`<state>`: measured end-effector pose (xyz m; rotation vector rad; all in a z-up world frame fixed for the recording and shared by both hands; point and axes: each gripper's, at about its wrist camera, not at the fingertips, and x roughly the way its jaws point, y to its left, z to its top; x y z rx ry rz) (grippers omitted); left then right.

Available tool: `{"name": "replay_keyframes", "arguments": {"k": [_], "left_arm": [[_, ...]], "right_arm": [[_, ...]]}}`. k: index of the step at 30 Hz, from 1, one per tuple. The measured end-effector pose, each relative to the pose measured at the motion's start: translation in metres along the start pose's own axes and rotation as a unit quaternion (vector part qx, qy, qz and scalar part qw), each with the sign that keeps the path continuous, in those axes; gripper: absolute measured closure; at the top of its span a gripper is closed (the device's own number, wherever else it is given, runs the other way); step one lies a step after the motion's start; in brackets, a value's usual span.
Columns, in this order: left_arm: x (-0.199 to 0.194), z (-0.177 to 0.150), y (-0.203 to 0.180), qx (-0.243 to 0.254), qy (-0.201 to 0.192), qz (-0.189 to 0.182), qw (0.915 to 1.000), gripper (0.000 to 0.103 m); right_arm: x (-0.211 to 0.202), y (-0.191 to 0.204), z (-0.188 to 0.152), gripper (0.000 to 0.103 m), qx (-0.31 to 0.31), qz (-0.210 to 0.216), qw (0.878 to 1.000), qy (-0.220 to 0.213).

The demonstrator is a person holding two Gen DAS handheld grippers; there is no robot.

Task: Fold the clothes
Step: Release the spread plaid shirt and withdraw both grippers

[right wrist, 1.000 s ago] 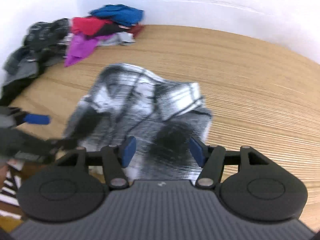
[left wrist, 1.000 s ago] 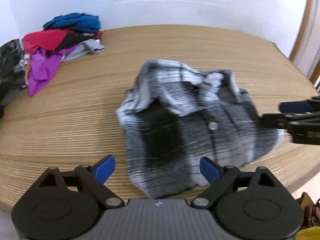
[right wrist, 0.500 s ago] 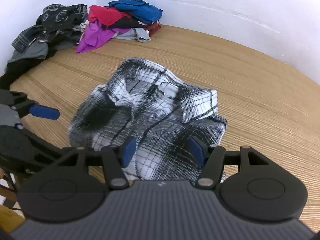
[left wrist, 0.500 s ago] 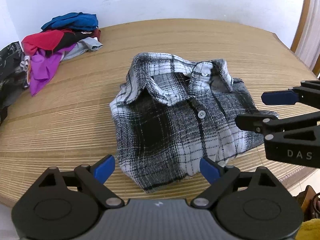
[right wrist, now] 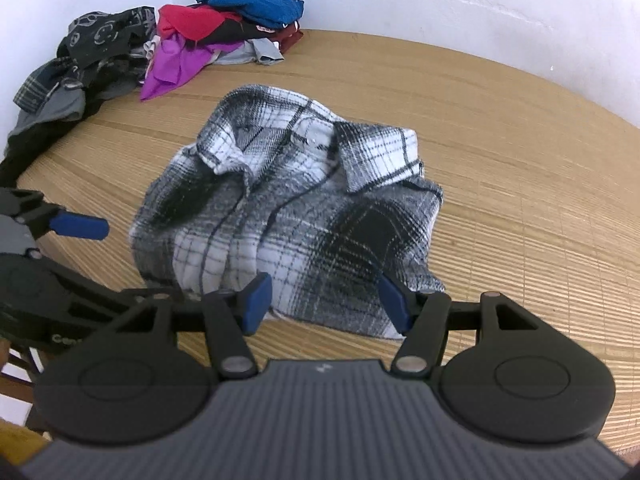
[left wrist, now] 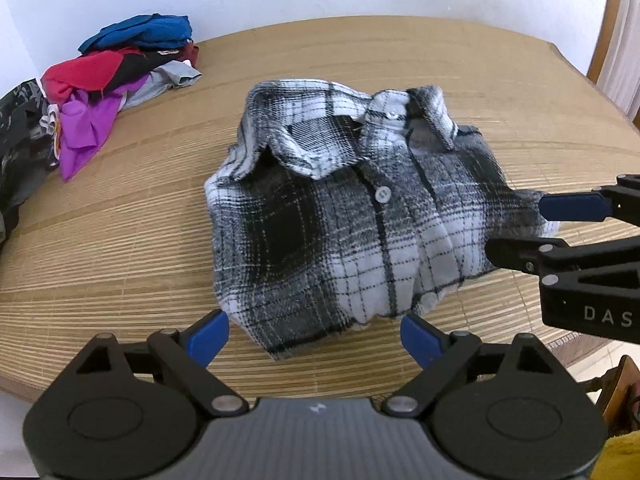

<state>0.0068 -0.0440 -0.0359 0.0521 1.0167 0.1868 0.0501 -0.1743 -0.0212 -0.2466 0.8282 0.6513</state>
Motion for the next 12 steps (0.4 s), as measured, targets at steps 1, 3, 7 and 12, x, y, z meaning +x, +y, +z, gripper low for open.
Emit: {"name": "replay_keyframes", "arguments": {"k": [1, 3, 7, 12], "left_arm": [[0.000, 0.000, -0.002, 0.003, 0.000, 0.000, 1.0000, 0.009], [-0.001, 0.001, -0.005, 0.008, -0.003, 0.000, 1.0000, 0.009], [-0.001, 0.002, -0.010, 0.015, -0.008, -0.005, 0.9998, 0.009], [-0.001, 0.005, -0.016, 0.026, -0.018, -0.006, 0.9995, 0.009]], "right_arm": [[-0.001, -0.001, -0.001, 0.041, 0.001, 0.000, 1.000, -0.001], [-0.002, -0.003, -0.001, 0.041, 0.003, -0.002, 1.000, -0.003], [-0.002, -0.007, -0.001, 0.041, 0.005, -0.002, 1.000, -0.006], [-0.001, -0.008, 0.000, 0.041, 0.002, -0.001, 1.000, -0.005]]}}
